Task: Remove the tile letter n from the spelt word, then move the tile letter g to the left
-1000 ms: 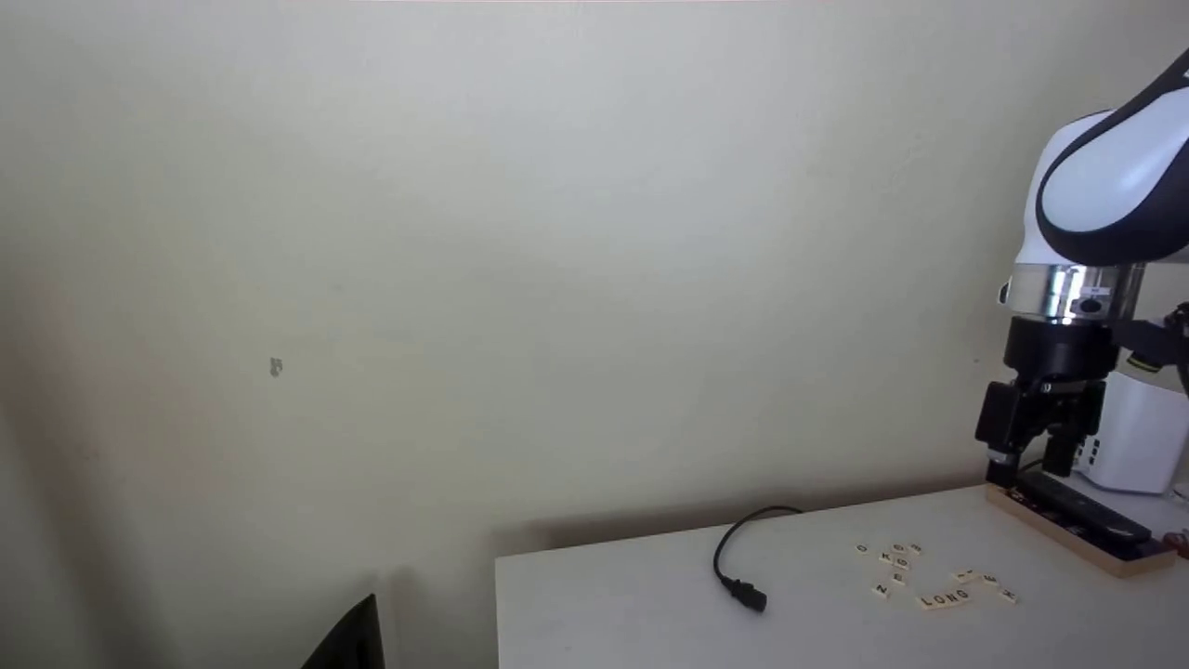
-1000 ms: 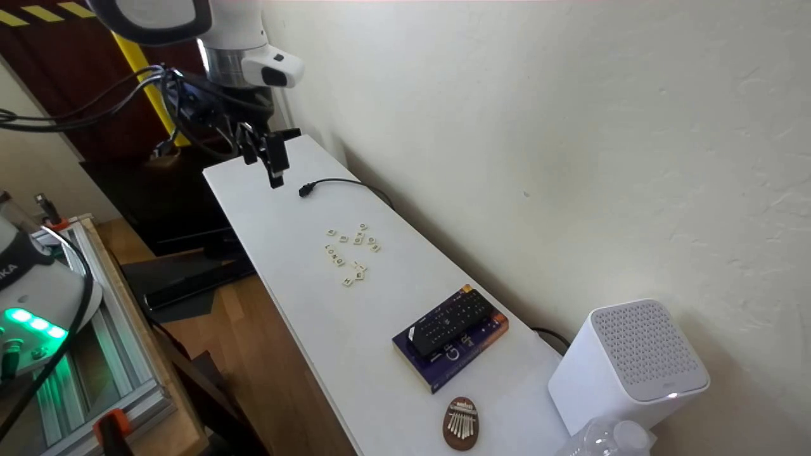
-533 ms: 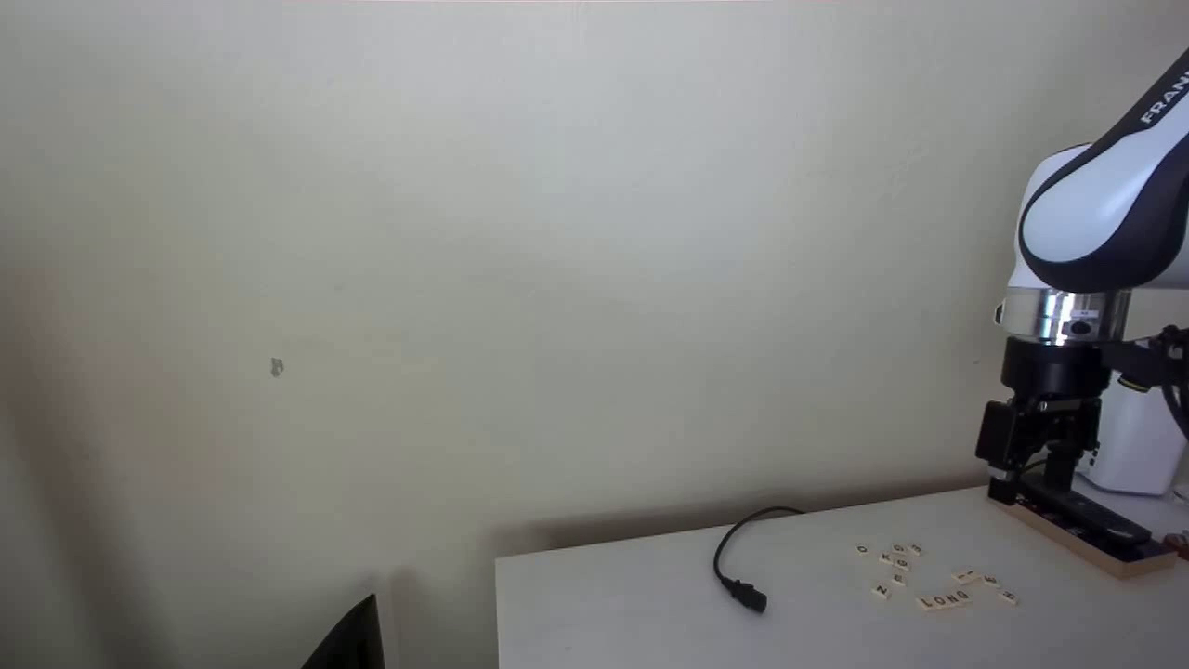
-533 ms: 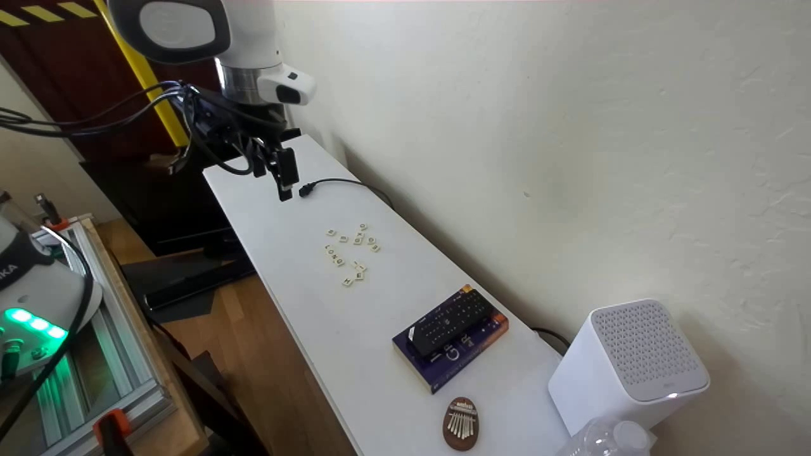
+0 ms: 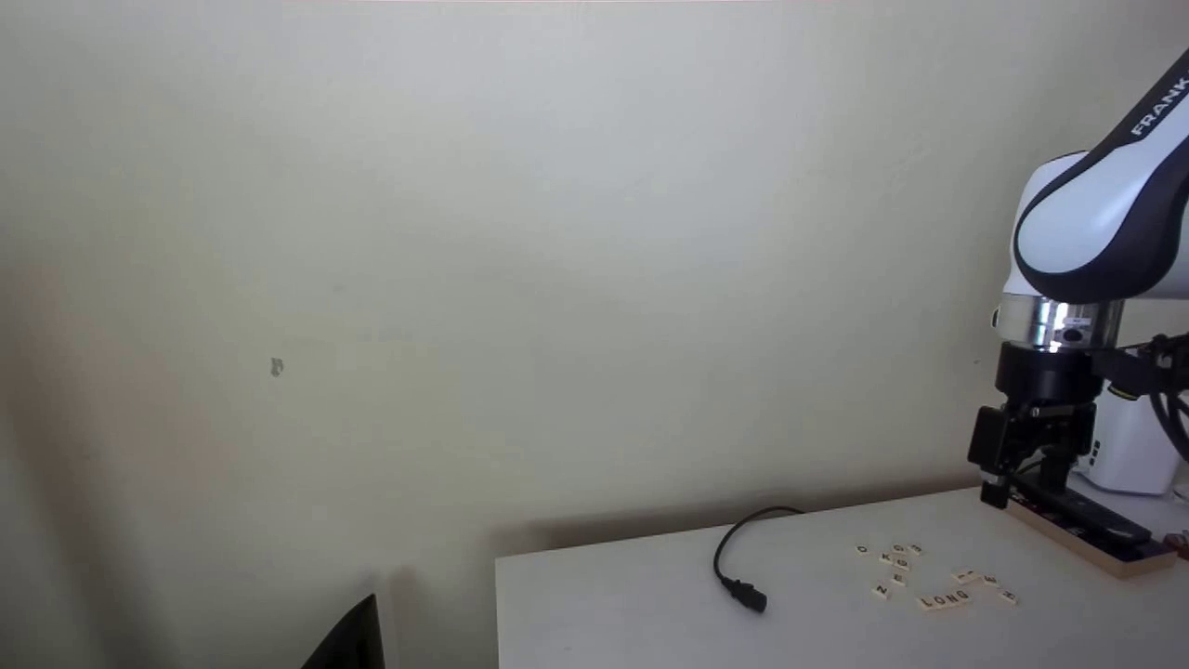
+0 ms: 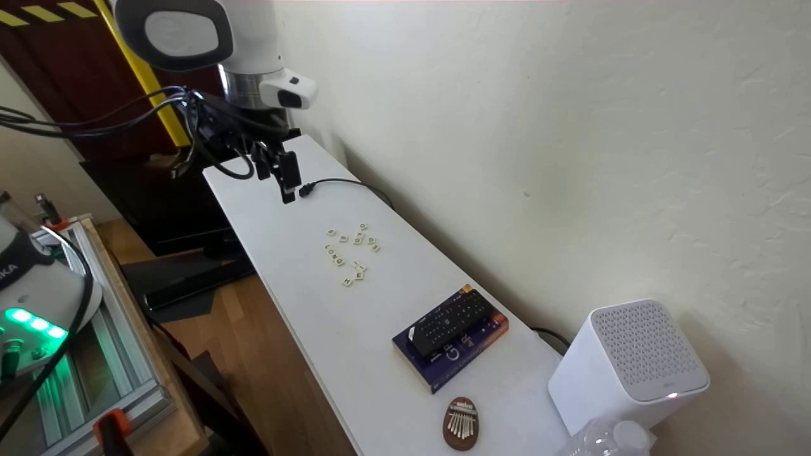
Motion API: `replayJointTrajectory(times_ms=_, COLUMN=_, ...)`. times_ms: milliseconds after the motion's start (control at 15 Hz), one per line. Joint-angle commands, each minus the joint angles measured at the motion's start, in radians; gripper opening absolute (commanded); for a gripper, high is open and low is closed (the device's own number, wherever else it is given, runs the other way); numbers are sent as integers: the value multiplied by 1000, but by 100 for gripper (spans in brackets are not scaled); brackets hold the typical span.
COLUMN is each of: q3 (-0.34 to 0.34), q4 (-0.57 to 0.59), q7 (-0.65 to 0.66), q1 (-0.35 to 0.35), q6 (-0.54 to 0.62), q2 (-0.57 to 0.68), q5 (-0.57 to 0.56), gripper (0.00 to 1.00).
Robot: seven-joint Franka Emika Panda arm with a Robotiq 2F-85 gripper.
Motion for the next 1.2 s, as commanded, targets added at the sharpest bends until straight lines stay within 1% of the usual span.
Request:
replayJointTrajectory(times_ms=0, q3=26, q4=26, q7=10, q1=-17, q6=96, q2=106, q5=30, gripper=100)
replayJointTrajectory(times_ms=67, q3=28, q4=30, q7=20, q1=-20, q6=125, q2=134, q5=27, gripper=100)
replayJointTrajectory(times_ms=200, q3=41, q4=45, q7=-21, q1=-33, q6=174, q2=194, q5=50, gripper=100)
replayJointTrajectory(times_ms=467, q3=85, q4=92, q7=-69, q1=-87, q6=234, q2=311, q5=59, gripper=100)
replayJointTrajectory(times_ms=600, q3=132, q4=129, q7=-115, q1=-138, q6=248, q2=374, q5=76, gripper=100)
replayJointTrajectory(times_ms=667, q3=141, q4=145, q7=-118, q1=-153, q6=271, q2=405, q5=61, gripper=100)
replayJointTrajectory(times_ms=800, q3=189, q4=177, q7=-158, q1=-207, q6=282, q2=456, q5=60, gripper=100)
replayJointTrajectory(times_ms=867, q3=190, q4=191, q7=-156, q1=-213, q6=309, q2=489, q5=37, gripper=100)
replayJointTrajectory(times_ms=1133, q3=242, q4=250, q7=-187, q1=-284, q6=344, q2=583, q5=21, gripper=100)
